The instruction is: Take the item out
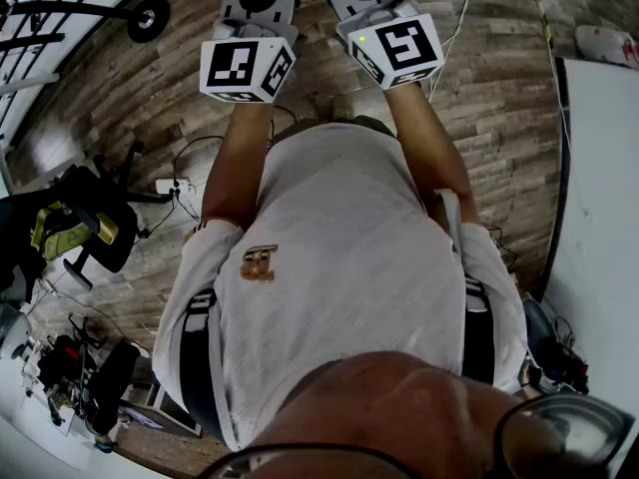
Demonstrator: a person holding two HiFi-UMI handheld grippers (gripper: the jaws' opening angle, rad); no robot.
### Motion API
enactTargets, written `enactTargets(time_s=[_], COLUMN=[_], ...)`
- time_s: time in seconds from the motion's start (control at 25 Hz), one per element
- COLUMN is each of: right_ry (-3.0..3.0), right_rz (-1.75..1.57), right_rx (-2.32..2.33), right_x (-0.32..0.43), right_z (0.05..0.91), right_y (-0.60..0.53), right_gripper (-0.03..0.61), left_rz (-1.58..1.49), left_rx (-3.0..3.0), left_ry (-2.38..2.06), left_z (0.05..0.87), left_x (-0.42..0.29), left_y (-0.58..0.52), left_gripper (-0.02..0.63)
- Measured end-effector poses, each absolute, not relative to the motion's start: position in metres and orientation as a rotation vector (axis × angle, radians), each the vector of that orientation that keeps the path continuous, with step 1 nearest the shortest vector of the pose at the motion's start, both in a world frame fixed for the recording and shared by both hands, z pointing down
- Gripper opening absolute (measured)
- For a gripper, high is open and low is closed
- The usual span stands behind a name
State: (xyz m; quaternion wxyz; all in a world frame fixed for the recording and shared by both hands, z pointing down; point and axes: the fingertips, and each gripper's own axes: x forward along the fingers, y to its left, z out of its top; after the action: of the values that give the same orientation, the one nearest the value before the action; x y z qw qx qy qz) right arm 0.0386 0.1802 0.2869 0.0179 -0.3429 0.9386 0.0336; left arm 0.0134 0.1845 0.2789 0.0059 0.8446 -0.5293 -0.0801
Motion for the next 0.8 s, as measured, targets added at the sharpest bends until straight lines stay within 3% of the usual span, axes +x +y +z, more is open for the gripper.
enactTargets(time_s=[0.8], right_ry=[2.872], right_rz=[0.193], right_rx=[-1.204], right_x=[-0.02], right_z=[0.281], right_y=[0.137], right_gripper=[0.034], left_rz=[-0.309], left_rx=[2.697], left_ry=[-1.565], left_z=[0.272], left_x=[-0.047], left_y=[0.14], left_gripper=[0.018])
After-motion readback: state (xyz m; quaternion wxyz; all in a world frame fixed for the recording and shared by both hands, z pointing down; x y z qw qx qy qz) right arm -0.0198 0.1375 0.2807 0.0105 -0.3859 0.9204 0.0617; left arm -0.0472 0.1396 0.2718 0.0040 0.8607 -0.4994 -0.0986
